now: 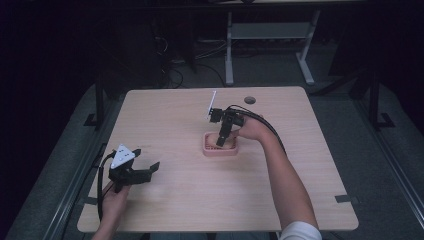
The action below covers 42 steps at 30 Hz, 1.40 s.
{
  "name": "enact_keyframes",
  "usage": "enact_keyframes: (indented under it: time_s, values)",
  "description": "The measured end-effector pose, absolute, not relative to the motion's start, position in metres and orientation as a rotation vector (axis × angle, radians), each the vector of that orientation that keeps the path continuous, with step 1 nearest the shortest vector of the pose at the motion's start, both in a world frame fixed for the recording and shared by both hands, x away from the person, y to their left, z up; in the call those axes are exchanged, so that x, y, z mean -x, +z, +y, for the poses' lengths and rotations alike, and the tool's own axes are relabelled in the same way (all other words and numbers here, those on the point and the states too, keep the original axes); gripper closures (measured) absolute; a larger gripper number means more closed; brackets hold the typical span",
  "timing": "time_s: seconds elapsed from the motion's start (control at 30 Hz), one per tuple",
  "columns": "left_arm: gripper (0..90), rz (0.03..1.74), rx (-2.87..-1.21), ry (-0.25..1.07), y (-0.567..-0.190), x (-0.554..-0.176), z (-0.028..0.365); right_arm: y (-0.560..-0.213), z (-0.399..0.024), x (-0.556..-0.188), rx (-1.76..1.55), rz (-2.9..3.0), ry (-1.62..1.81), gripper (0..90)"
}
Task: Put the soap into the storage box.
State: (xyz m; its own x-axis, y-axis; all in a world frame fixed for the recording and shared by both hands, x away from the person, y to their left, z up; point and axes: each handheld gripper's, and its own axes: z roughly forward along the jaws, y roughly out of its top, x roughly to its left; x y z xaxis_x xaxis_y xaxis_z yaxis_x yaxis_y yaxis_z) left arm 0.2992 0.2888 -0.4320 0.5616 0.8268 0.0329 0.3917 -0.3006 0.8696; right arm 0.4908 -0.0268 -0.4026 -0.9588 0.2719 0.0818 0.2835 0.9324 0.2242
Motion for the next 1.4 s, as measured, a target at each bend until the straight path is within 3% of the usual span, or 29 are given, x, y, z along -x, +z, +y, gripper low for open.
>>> enact_keyframes:
  time_s: [1.4]
  values:
    - [14.3, 0.985, -1.918, 0.62, -0.433, -0.299, 0.288, -0.395, -0.069, -0.483, 0.578, -2.989, -0.476, 25.4]
